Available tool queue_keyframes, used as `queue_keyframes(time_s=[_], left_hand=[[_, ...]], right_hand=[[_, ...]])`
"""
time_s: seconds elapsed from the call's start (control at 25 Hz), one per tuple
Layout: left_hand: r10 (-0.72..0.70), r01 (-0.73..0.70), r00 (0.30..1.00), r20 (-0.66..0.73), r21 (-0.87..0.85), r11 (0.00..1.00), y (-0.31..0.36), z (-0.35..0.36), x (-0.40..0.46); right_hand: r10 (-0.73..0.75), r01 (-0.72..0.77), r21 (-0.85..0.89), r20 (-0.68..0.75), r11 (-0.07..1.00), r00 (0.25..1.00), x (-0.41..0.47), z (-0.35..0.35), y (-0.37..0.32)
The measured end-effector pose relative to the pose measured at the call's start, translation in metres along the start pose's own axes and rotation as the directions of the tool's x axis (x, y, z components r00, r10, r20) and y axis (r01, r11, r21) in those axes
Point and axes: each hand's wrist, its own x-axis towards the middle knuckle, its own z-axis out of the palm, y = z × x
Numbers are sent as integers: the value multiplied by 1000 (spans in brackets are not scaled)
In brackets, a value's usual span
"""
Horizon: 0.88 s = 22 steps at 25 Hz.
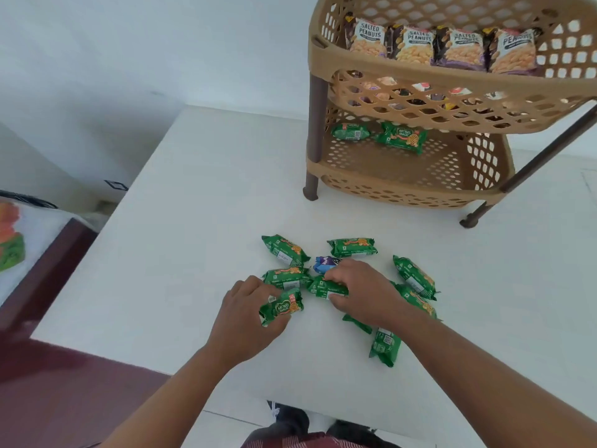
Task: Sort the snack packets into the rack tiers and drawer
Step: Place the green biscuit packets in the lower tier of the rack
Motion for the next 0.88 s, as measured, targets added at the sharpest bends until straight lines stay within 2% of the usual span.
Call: queue_keyframes(time_s=[0.12,0.32,0.44,0.64,0.76,0.88], left_hand=[[9,-9,1000,-1,86,996,-4,7,-8],[-3,7,999,-32,119,993,-3,10,-16],[-71,72,997,-11,118,990,5,12,-26],[-226,223,974,34,81,972,30,16,-45],[-340,340,940,20,-22,940,46,16,-53],[-383,378,924,-5,-141,915,63,14,-54]], right_hand=[[-4,2,-73,-28,997,1000,0,7,-3],[-12,11,-97,-15,995,1000,-9,13,-8],[10,-15,-97,-48,995,999,-17,18,-8],[-50,31,-218,-81,975,996,-25,20,-4],[-91,76,-116,-129,990,987,-33,15,3],[-103,123,111,-175,986,979,-46,6,19]])
